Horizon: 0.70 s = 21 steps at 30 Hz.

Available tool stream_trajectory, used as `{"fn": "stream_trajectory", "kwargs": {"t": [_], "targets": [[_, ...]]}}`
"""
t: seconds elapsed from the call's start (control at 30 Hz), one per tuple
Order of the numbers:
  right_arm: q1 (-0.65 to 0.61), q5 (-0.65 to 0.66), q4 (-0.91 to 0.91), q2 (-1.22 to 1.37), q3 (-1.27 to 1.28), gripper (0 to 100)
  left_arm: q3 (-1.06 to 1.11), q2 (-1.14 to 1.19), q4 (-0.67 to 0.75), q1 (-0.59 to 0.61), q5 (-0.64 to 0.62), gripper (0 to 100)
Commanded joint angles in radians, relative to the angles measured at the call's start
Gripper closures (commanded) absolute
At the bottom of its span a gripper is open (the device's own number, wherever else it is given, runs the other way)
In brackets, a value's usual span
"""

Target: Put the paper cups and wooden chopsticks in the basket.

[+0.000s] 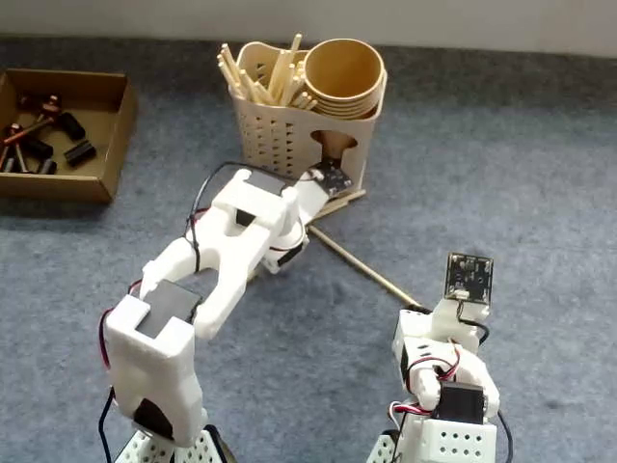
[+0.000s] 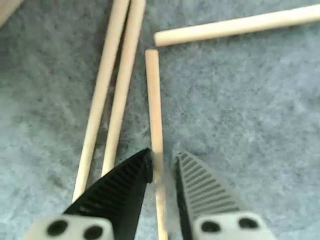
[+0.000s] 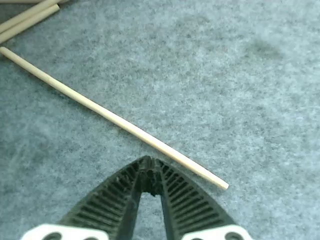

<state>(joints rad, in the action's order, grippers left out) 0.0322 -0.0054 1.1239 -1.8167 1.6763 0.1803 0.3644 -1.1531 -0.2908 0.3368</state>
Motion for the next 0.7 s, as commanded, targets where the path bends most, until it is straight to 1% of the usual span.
{"fn": "stream_trajectory", "kwargs": {"t": [0.0,0.07,0.3,0.47,0.6,0.67], "targets": [[0.01,0.011,-0.015,0.004,0.101,99.3,-0.025,-0.002,0.005,0.018,0.0,97],[0.01,0.011,-0.015,0.004,0.101,99.3,-0.021,-0.004,0.003,0.024,-0.002,99],[0.01,0.011,-0.015,0.004,0.101,99.3,-0.021,-0.005,-0.087,0.018,-0.003,99],[0.01,0.011,-0.015,0.004,0.101,99.3,-0.012,-0.033,-0.089,0.022,-0.029,99],[0.01,0.011,-0.015,0.004,0.101,99.3,0.097,-0.147,-0.072,0.018,-0.031,99],[0.01,0.011,-0.015,0.004,0.101,99.3,0.173,-0.222,-0.021,0.016,-0.031,99]]}}
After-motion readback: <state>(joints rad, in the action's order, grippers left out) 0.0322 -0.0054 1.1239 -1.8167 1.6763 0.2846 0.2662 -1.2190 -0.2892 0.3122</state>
